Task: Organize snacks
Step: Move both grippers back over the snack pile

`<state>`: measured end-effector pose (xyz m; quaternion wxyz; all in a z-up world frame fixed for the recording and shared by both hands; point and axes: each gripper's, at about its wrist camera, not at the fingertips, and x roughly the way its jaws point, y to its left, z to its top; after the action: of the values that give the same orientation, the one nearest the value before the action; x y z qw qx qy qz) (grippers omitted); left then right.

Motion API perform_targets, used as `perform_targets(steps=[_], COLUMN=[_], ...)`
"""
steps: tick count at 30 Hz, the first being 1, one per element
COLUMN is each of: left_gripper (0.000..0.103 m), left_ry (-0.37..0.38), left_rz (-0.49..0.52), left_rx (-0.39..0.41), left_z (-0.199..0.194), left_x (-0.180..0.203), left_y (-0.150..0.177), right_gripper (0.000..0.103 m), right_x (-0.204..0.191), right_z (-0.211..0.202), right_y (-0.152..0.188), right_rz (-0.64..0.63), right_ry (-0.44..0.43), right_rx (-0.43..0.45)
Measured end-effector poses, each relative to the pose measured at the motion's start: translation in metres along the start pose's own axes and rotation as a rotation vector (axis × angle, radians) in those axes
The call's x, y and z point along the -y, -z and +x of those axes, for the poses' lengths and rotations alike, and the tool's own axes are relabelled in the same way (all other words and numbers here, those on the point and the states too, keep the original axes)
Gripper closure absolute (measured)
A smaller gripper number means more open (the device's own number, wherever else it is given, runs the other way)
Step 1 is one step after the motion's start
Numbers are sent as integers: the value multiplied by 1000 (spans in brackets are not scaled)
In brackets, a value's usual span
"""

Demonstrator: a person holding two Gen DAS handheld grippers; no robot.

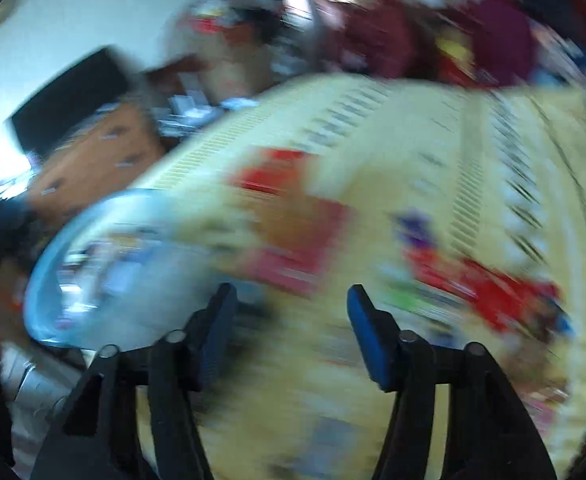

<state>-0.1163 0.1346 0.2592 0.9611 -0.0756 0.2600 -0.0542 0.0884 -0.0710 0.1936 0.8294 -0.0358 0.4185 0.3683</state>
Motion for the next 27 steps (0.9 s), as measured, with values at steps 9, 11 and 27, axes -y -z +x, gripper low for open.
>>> perform_targets(steps=[9,11,27], left_gripper=[3,3,3], left_ry=[158,157,203], left_rz=[93,88,36], left_rx=[-131,-164,-262], left_z=[74,88,94], left_x=[84,87,84], left_y=[28,32,54], right_gripper=[42,42,40], right_x=[149,139,99], right_z=[148,198,150], right_y=[-53,-76,39], right_rz=[64,-18,-278], right_ry=[36,19,-102], right_rx=[-241,-264,-551])
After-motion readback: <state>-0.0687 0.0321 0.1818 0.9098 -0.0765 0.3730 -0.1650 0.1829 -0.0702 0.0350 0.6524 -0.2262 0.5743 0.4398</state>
